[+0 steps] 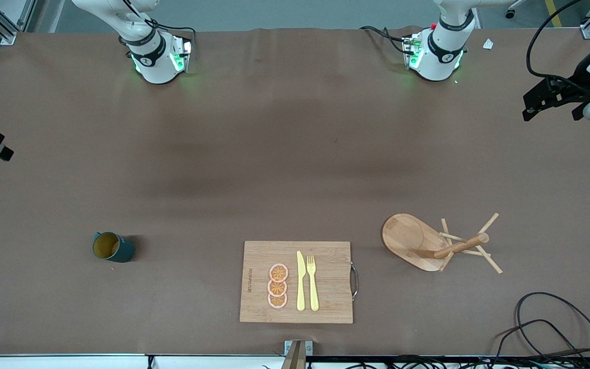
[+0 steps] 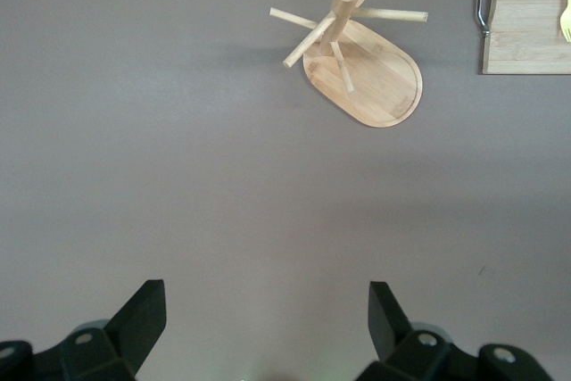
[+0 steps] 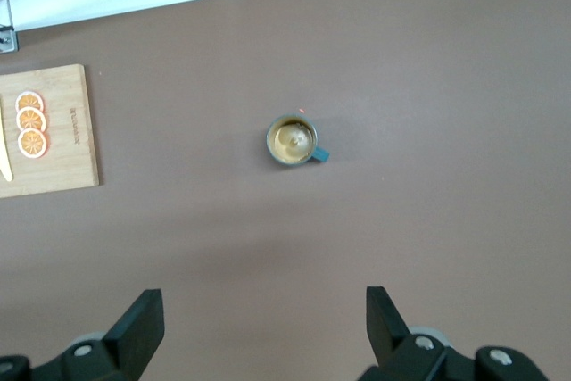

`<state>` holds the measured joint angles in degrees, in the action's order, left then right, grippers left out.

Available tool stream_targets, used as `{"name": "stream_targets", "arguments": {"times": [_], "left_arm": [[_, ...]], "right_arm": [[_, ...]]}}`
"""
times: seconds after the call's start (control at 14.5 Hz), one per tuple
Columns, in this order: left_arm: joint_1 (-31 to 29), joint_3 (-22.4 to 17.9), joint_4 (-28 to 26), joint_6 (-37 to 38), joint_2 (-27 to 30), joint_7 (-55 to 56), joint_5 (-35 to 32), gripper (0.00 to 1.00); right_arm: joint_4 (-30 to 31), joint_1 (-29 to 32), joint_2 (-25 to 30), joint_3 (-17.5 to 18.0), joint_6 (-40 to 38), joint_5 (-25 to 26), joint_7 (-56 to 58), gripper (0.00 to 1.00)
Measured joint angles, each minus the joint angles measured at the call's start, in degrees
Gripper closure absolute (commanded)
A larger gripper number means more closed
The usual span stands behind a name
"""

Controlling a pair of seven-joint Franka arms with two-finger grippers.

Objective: Transfer cup from left to right arm and place

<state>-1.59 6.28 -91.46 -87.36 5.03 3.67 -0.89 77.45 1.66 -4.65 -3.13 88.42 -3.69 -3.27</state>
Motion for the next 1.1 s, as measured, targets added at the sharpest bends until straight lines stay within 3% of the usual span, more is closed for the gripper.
{"name": "stream_targets", "arguments": {"times": [0.41,1.1], "left_arm": [[0.0,0.0,0.1,0.0,0.1,-0.1,0.0,0.00],[0.0,0.0,0.4,0.0,0.1,-0.1,0.0,0.00]], "right_arm": [[11.4,0.0,5.2,-0.1,5.8,0.6,0.3,0.00],[12.0,1.0,7.0,-0.3,3.6,0.9,2.8,0.00]]}}
